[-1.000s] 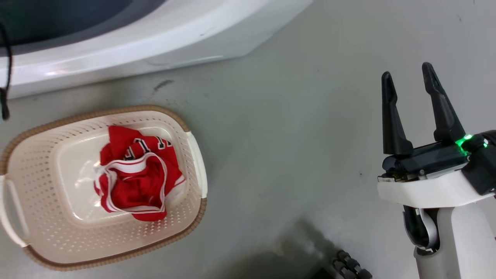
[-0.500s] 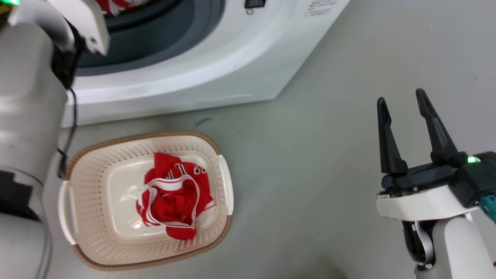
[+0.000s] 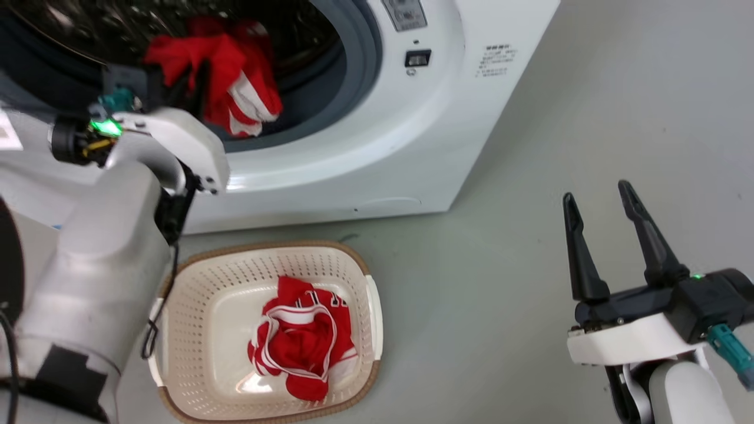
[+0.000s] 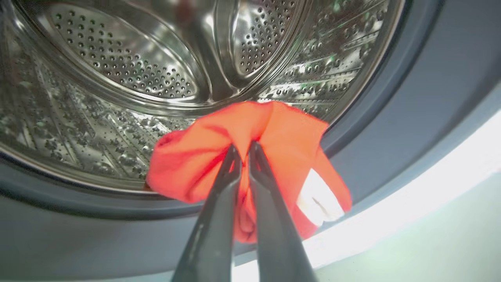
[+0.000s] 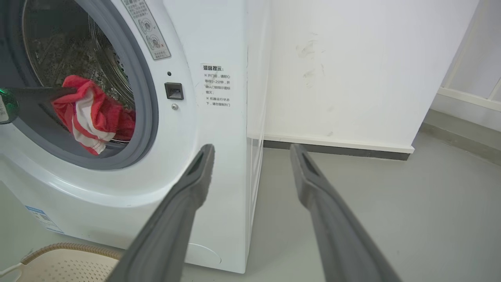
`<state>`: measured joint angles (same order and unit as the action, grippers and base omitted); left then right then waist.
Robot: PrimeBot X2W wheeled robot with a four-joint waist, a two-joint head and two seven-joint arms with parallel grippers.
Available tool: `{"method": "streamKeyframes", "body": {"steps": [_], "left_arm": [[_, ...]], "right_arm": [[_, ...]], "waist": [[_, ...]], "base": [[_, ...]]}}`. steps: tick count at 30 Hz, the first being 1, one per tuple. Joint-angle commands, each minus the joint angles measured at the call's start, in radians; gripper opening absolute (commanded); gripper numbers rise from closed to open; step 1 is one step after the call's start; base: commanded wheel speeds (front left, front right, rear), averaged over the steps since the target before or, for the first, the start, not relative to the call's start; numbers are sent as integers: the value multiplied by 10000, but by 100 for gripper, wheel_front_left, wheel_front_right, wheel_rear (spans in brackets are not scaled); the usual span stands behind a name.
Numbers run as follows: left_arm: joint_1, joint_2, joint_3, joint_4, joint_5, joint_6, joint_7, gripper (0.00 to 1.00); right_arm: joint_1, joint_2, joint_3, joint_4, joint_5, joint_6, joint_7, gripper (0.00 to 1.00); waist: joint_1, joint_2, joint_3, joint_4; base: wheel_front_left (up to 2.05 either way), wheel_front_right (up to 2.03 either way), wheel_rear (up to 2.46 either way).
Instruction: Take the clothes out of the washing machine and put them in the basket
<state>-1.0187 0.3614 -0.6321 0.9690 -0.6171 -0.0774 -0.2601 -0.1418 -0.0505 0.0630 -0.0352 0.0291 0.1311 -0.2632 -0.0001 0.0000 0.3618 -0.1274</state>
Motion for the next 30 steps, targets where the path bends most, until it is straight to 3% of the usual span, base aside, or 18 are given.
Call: {"method": "streamKeyframes", "body": {"steps": [1, 16, 30], "left_arm": [[291, -15, 96, -356, 95, 127, -66, 0], [4047, 743, 766, -5646, 798, 1623, -60, 0], [5343, 1852, 1033, -9706, 1120, 2924, 616, 0]], "right_arm": [[174, 7, -17, 26, -20, -7, -26, 100], [1097, 8, 50, 262, -148, -7, -24, 100], [1706, 8, 34, 373, -127, -7, -24, 100]], "waist": [[1, 0, -365, 220], [1, 0, -2033, 783], [1, 0, -2902, 1062]], "base": [[0, 0, 0], [0, 0, 0], [0, 0, 0]]}}
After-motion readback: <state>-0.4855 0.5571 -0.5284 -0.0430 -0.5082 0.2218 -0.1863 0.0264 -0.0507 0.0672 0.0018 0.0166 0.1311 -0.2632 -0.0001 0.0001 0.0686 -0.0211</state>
